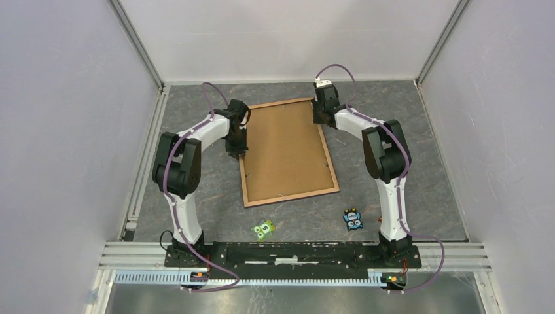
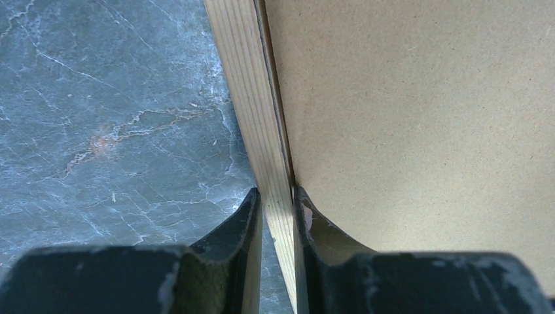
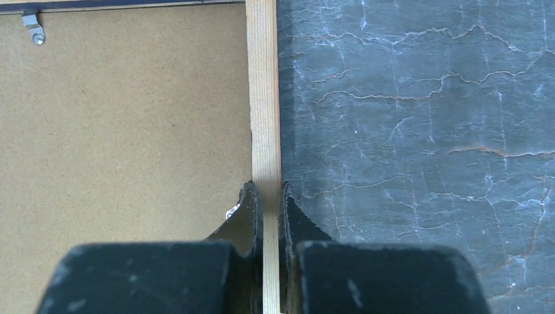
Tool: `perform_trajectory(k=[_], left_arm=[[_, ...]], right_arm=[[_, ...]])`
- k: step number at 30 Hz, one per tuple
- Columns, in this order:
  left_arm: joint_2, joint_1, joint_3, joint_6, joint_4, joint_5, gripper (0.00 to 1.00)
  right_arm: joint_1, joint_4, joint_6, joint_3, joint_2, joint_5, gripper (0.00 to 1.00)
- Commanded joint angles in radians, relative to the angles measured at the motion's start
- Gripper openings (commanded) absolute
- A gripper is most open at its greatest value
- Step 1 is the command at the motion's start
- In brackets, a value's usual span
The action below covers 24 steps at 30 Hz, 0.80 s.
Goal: Put the photo into the frame
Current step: Install the photo frame at the center of the board.
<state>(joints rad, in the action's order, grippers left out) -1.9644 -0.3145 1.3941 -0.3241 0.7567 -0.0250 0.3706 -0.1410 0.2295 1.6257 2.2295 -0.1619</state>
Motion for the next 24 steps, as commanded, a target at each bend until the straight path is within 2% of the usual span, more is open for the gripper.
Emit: perform_trajectory(k=[1,4,5,6,9,12,14,18,20,22,24], left_arm=[[-0.033,-0.017,-0.001,0.043,0.007,0.048,0.02],[-0.030,-0.018,0.001,0.040,0.007,0.051,0.02],[-0.027,-0.016,0.000,0.039,0.006,0.045,0.02],[-0.024,-0.016,0.000,0.038,0.007,0.041,0.02],[-0.012,-0.013,0.002,0.032,0.007,0.036,0.02],[0.014,-0.006,0.003,0.024,0.005,0.040,0.09],[0.040,0.001,-0.002,0.022,0.001,0.043,0.15],[0.118,0.034,-0.031,-0.002,-0.030,0.093,0.39],[0.186,0.058,-0.052,-0.011,-0.058,0.133,0.46],[0.264,0.083,-0.085,-0.023,-0.098,0.167,0.53],[0.383,0.104,-0.153,-0.052,-0.180,0.210,0.55]], right_arm=[[0.014,-0.083,-0.033,0.042,-0.002,-0.028,0.00],[0.013,-0.091,-0.040,0.058,-0.023,0.001,0.01],[0.012,-0.099,-0.046,0.062,-0.040,0.005,0.05],[0.013,-0.109,-0.052,0.065,-0.058,0.020,0.12],[0.014,-0.165,-0.065,0.058,-0.132,0.008,0.47],[0.015,-0.184,-0.078,-0.053,-0.263,-0.026,0.67],[0.015,-0.177,-0.088,-0.154,-0.353,-0.015,0.75],[0.016,-0.168,-0.101,-0.375,-0.500,-0.013,0.89],[0.016,-0.193,-0.104,-0.452,-0.537,-0.024,0.96],[0.016,-0.181,-0.110,-0.543,-0.585,-0.006,0.98],[0.016,-0.160,-0.117,-0.651,-0.645,0.023,0.98]])
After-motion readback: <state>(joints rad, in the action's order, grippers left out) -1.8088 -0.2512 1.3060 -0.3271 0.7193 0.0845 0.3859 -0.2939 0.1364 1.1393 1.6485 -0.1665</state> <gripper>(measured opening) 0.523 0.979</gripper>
